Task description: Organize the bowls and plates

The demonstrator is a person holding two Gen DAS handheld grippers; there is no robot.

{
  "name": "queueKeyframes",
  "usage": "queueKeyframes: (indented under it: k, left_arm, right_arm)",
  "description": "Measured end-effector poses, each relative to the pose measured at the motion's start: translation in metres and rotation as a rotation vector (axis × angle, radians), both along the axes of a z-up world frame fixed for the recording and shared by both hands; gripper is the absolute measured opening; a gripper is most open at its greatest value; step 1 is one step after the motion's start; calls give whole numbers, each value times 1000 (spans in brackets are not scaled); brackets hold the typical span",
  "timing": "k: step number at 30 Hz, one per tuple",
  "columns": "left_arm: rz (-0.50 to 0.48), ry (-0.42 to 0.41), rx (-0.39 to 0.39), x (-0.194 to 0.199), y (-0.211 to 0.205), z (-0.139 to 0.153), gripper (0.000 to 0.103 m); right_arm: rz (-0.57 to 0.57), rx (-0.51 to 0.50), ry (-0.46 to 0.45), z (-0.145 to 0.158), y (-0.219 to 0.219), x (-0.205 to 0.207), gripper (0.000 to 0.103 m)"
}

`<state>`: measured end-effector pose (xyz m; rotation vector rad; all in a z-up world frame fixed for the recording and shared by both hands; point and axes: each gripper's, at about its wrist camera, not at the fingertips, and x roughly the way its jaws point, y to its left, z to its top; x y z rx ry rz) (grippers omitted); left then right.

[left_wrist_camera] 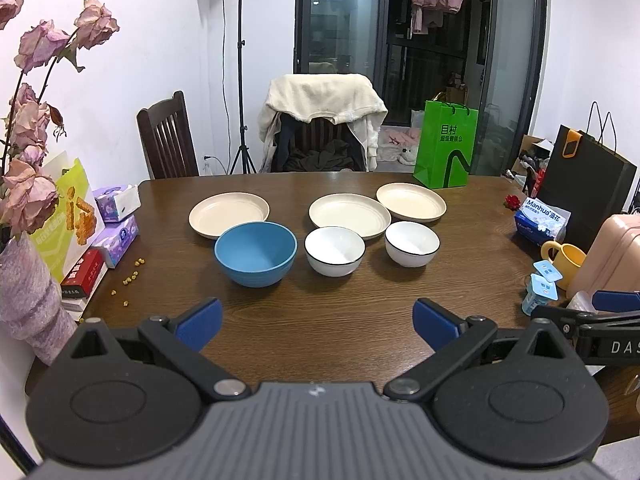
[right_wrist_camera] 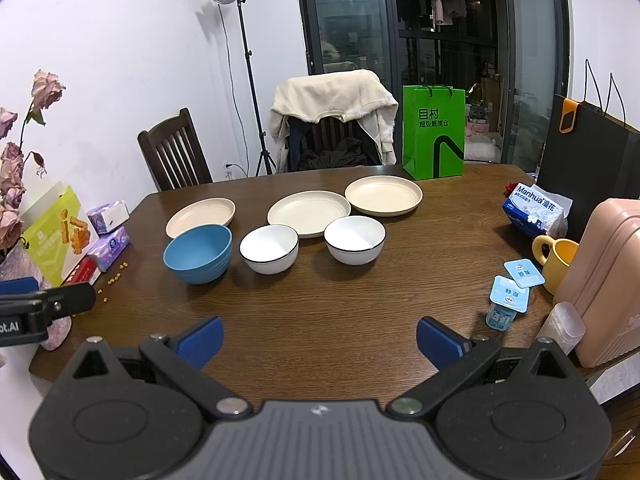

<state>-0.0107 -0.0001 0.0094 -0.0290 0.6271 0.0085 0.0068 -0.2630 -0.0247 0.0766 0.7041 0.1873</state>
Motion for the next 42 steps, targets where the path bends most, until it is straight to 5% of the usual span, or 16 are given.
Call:
queueKeyframes:
  k: [42]
  left_arm:
    - [2, -3, 1, 4, 1, 0, 103]
  right_arm:
    - [-6, -7, 4, 1, 2, 7, 103]
